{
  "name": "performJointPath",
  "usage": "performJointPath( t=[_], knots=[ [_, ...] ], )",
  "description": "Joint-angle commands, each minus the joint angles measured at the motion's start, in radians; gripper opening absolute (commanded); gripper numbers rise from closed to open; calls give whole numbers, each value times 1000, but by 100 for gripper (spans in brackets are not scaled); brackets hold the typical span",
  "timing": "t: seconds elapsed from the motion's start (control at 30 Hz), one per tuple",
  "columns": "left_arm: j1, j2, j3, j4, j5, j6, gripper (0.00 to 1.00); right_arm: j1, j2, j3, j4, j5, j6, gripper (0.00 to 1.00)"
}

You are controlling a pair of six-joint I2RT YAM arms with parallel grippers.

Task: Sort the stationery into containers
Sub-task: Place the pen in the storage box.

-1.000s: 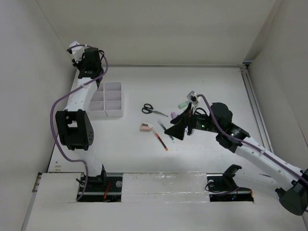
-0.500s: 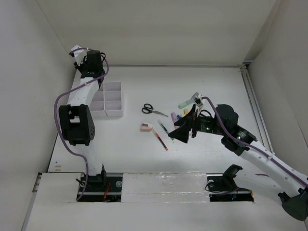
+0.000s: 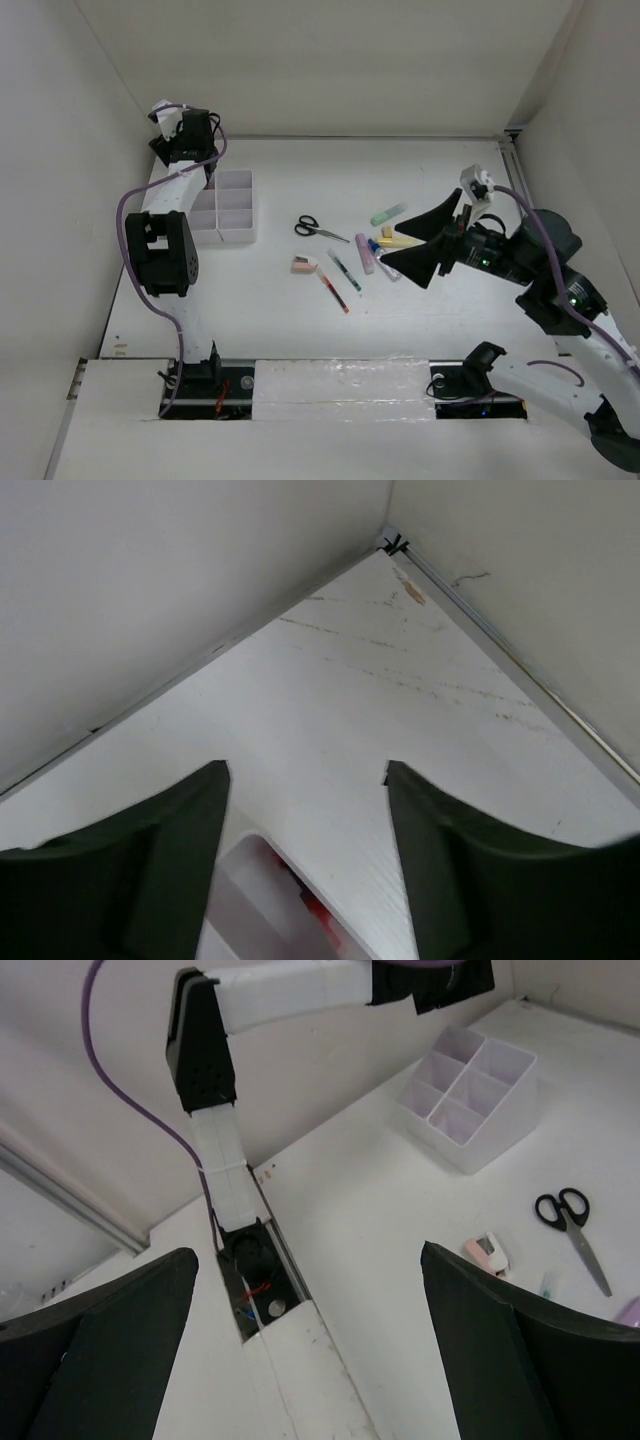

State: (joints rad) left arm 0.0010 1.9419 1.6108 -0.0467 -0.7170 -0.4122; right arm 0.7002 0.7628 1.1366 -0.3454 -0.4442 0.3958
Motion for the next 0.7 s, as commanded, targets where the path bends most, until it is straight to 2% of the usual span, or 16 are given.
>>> performJointPath(
  t=[0.0,0.03,0.07,0.1,0.13,0.2,0.23,0.3,0.33,0.4,0.63,0.67],
  knots=[
    [1,-30,41,-8,5,-8,63,-5,-10,124,-89,58,-23,100],
    [1,-41,41,-8,5,-8,71,-5,-10,164,-107,67,-23,100],
    [1,-69,52,-21,5,-20,97,-5,9,208,-148,77,-23,100],
    [1,-89,61,-31,16,-20,100,-5,22,259,-174,91,-23,100],
    [-16,-107,61,-32,16,-1,100,-5,58,382,-206,107,-9,100],
    [-55,-165,107,-54,-4,33,100,-5,96,527,-308,151,2,100],
    [-65,-181,135,-77,-13,53,100,-5,128,669,-337,162,12,100],
    [-74,-201,210,-154,17,44,100,-5,139,785,-369,162,23,100],
    [-75,-214,283,-242,34,26,100,-5,150,857,-369,151,23,100],
    [-75,-245,348,-313,77,12,100,-5,150,888,-341,142,41,100],
    [-75,-356,334,-347,198,12,100,-5,177,919,-355,147,41,100],
    [-75,-379,321,-370,211,3,100,-5,178,919,-366,186,31,100]
  ],
)
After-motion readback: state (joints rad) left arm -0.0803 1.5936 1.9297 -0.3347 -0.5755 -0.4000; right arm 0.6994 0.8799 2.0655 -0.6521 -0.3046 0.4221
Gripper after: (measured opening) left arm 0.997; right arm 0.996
